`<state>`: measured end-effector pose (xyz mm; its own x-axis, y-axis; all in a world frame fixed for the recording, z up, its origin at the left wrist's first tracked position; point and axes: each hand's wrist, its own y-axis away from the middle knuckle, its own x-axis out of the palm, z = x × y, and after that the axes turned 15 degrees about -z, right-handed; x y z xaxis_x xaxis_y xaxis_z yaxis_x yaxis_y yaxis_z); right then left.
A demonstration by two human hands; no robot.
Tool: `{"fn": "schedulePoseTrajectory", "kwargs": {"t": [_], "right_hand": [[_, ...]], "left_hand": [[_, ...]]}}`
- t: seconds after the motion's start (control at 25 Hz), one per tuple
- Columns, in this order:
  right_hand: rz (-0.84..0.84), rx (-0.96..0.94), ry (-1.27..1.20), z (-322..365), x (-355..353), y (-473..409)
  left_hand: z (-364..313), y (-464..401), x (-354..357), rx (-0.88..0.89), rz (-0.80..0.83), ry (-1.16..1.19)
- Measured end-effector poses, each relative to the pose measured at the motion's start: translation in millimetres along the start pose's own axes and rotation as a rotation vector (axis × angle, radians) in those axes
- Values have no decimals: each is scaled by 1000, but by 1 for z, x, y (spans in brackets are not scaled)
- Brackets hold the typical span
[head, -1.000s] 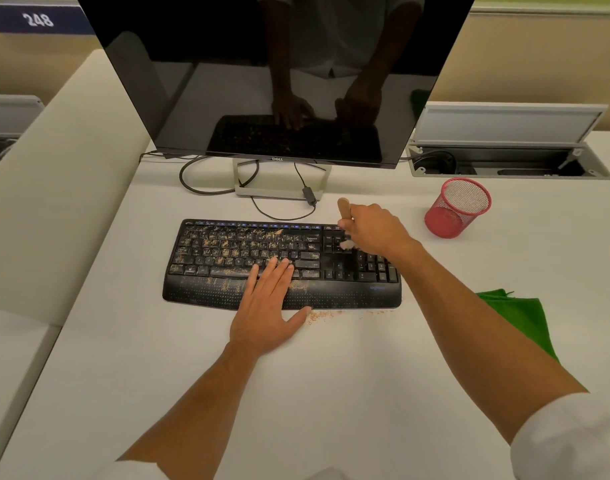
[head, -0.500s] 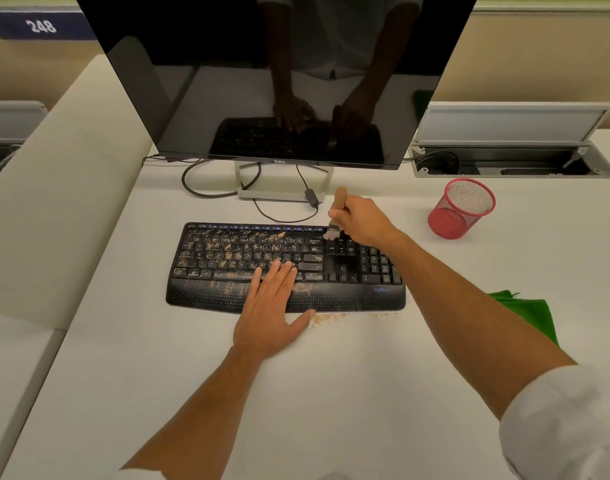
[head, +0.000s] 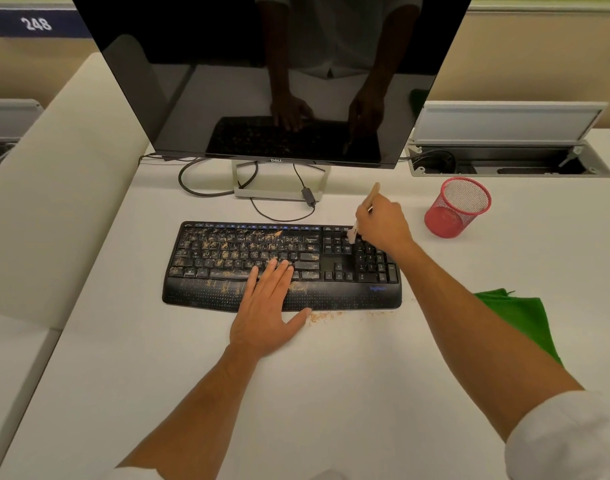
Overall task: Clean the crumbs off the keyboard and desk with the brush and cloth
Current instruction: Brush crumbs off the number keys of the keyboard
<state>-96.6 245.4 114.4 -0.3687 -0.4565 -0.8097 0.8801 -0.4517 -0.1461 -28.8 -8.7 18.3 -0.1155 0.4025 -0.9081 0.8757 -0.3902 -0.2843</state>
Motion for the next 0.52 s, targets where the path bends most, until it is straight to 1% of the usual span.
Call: {"fn": "schedulePoseTrajectory", "kwargs": {"t": [0.12, 0.28, 0.32, 0.44, 0.52], "right_hand": [[11, 71, 1, -13, 7, 21], [127, 163, -62, -17, 3, 29], [112, 165, -97, -16, 2, 29], [-58, 112, -80, -10, -1, 29], [-81, 61, -54, -6, 0, 36]], "left_hand": [[0, -1, -1, 0, 3, -14], [0, 0, 0, 1, -16, -4], [0, 0, 0, 1, -15, -3], [0, 1, 0, 0, -13, -2], [0, 0, 0, 2, -8, -8]]}}
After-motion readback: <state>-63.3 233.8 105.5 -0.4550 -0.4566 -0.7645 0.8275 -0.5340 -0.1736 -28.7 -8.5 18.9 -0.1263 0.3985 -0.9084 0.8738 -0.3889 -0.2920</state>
